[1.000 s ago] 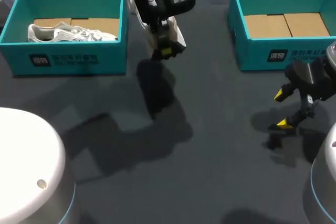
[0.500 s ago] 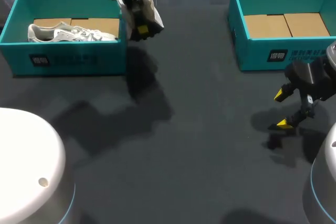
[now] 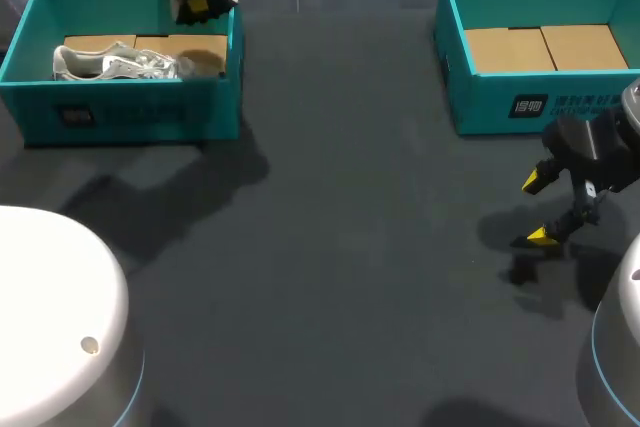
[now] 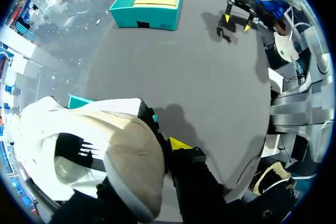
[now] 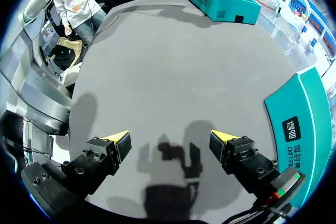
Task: Take the shoe out of the shoebox, open the shoe tongue, remove and reinsert the insole, then place the shoe into the shoebox
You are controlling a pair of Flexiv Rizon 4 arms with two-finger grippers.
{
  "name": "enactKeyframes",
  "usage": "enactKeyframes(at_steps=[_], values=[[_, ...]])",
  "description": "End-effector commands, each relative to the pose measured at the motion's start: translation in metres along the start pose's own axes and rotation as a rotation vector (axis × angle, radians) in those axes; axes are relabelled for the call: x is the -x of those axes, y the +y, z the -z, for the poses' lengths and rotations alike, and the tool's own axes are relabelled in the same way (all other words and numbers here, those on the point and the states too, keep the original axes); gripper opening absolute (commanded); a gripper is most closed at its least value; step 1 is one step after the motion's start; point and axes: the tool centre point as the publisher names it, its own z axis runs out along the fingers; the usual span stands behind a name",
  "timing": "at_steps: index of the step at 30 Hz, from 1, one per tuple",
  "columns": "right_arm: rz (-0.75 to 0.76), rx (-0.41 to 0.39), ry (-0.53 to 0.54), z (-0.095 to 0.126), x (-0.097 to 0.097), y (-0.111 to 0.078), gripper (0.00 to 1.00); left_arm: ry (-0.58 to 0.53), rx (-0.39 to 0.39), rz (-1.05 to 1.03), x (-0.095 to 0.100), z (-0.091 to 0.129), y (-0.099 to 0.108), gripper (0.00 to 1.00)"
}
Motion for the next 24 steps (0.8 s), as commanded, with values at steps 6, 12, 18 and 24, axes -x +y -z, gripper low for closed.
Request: enactKeyframes(at_steps=[6,12,18,24], values=[[0.000,-0.001,-0.002,0.000,-0.002,0.000,1.00,0.035,-0.023,-0.001,0.026,0.004,0.020,0.00],[0.000,-0.001,-0.002,0.000,-0.002,0.000,1.00,0.035,-0.023,-0.001,0.026,0.004,0.020,0.00],[0.000,-0.001,-0.002,0.000,-0.002,0.000,1.00,0.062,-0.008,-0.018,0.055,-0.009,0.034,0.00],[0.000,-0.001,-0.002,0.000,-0.002,0.000,1.00,0.094,0.008,-0.008,0.123,-0.022,0.078,0.00]])
